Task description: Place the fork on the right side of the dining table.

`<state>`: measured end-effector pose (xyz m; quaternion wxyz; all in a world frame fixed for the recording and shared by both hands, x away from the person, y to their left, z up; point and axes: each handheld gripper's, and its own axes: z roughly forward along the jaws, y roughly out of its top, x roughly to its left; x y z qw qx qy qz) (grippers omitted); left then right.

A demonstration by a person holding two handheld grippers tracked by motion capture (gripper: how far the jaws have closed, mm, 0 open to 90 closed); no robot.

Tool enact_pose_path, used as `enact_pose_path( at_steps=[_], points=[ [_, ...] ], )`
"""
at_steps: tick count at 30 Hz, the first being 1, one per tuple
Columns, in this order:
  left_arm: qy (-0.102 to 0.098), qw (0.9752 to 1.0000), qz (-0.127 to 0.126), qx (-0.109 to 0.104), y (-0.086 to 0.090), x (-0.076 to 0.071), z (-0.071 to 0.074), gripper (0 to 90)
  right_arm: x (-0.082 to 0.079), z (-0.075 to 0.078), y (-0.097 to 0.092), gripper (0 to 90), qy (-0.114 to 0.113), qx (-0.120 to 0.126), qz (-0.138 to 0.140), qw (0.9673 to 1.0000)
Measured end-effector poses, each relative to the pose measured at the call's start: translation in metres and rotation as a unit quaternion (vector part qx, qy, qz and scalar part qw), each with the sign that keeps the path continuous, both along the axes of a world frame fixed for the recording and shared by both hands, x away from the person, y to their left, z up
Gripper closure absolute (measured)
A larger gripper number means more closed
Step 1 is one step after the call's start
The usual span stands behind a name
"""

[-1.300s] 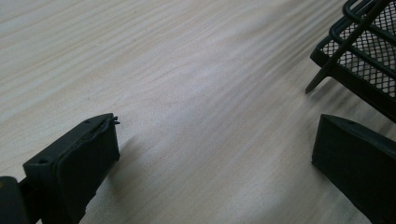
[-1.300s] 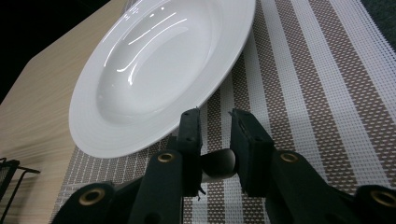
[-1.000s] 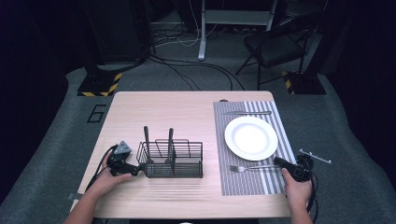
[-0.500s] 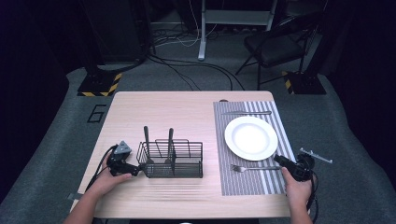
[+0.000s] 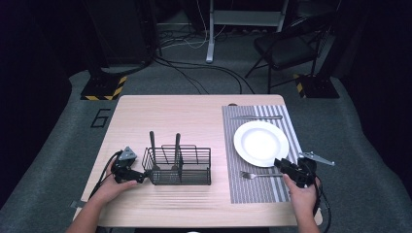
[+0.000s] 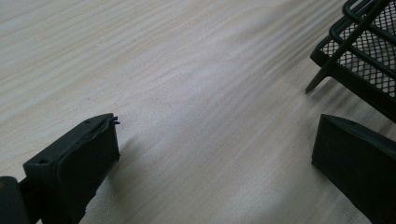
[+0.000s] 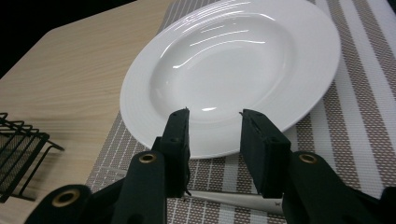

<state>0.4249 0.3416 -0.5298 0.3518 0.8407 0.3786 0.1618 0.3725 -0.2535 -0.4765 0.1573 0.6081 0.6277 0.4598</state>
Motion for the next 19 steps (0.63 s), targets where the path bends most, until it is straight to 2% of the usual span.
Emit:
enact_pose_path(
  at_steps=[6, 10, 13, 15, 17, 19],
  points=[
    [0.000, 1.0000, 0.000, 0.000, 0.000, 0.000, 0.000, 0.3, 0.001, -0.001, 0.013, 60.9, -0.001, -0.013, 0.035, 0.9993],
    [0.000, 1.0000, 0.000, 0.000, 0.000, 0.000, 0.000, 0.3, 0.001, -0.002, 0.027, 57.6, -0.004, -0.025, 0.069, 0.9973],
    [0.000, 1.0000, 0.000, 0.000, 0.000, 0.000, 0.000, 0.3, 0.002, -0.003, 0.038, 53.6, -0.006, -0.044, 0.087, 0.9952],
    [0.000, 1.0000, 0.000, 0.000, 0.000, 0.000, 0.000, 0.3, 0.002, -0.004, 0.044, 50.6, -0.010, -0.053, 0.104, 0.9931],
    [0.000, 1.0000, 0.000, 0.000, 0.000, 0.000, 0.000, 0.2, 0.002, -0.005, 0.048, 48.0, -0.025, -0.063, 0.127, 0.9896],
    [0.000, 1.0000, 0.000, 0.000, 0.000, 0.000, 0.000, 0.3, 0.000, -0.006, 0.055, 47.3, -0.043, -0.080, 0.155, 0.9837]
  ],
)
